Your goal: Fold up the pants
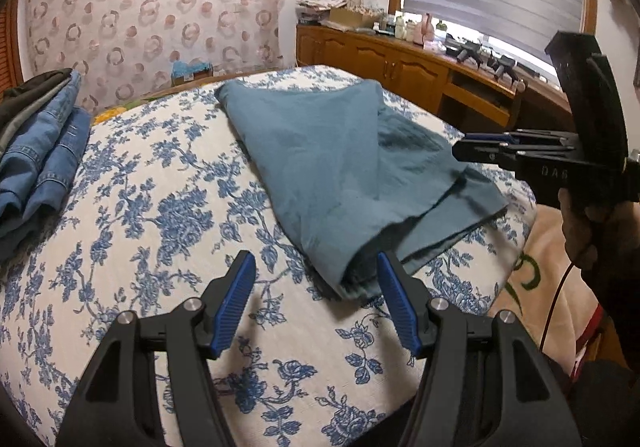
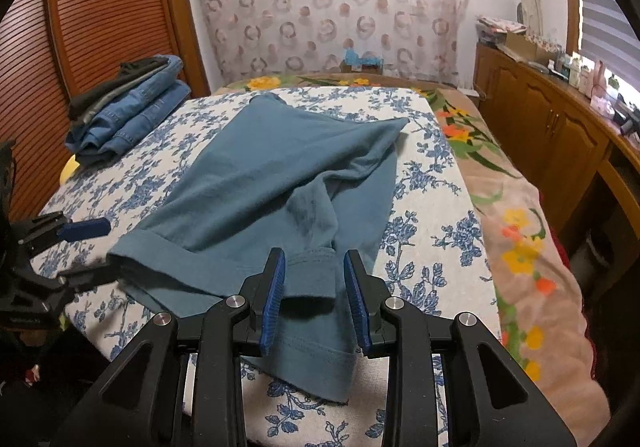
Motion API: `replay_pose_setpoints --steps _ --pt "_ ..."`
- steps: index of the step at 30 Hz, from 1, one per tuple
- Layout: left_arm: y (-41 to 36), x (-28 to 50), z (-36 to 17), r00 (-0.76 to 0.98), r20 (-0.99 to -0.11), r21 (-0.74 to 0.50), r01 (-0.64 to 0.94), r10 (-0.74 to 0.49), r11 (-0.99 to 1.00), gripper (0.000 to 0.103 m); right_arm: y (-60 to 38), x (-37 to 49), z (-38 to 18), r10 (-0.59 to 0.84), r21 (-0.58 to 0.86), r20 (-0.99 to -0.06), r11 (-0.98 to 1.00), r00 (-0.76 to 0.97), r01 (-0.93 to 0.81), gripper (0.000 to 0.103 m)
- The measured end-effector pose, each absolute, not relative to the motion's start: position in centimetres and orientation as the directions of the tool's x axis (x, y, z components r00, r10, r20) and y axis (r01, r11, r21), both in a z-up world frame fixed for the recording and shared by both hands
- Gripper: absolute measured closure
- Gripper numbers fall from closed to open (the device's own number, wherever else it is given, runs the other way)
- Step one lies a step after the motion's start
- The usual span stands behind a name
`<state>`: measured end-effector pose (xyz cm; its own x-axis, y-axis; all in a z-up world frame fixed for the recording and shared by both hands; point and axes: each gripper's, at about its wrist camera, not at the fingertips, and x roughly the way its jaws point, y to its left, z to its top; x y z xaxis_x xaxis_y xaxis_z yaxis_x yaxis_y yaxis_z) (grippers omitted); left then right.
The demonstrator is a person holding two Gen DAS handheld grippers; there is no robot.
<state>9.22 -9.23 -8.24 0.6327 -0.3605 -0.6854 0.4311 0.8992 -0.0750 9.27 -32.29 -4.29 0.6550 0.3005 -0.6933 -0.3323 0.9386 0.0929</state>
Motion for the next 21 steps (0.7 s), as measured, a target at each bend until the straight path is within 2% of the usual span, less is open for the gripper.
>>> replay_pose_setpoints --steps 6,19,21 --pt "-9.4 9.9 -9.0 0.628 -0.707 -0.056 0.407 -0.323 0.912 0.041 -32.2 9.8 -5.1 0.302 0.102 -0.706 0.939 0.641 -0.330 0.073" --pt "-8.3 10.0 -8.6 0.661 -0.675 -0.081 0.373 -0.326 0.924 0.041 -31.8 10.0 -5.9 0.314 0.104 -0.721 0.930 0.618 -0.352 0.074" --pt "-8.4 10.1 -8.6 0.663 -0.674 -0.082 0.372 -0.327 0.924 0.041 -31.9 10.0 -5.8 0.329 0.119 -0.715 0.927 0.618 -0.355 0.084"
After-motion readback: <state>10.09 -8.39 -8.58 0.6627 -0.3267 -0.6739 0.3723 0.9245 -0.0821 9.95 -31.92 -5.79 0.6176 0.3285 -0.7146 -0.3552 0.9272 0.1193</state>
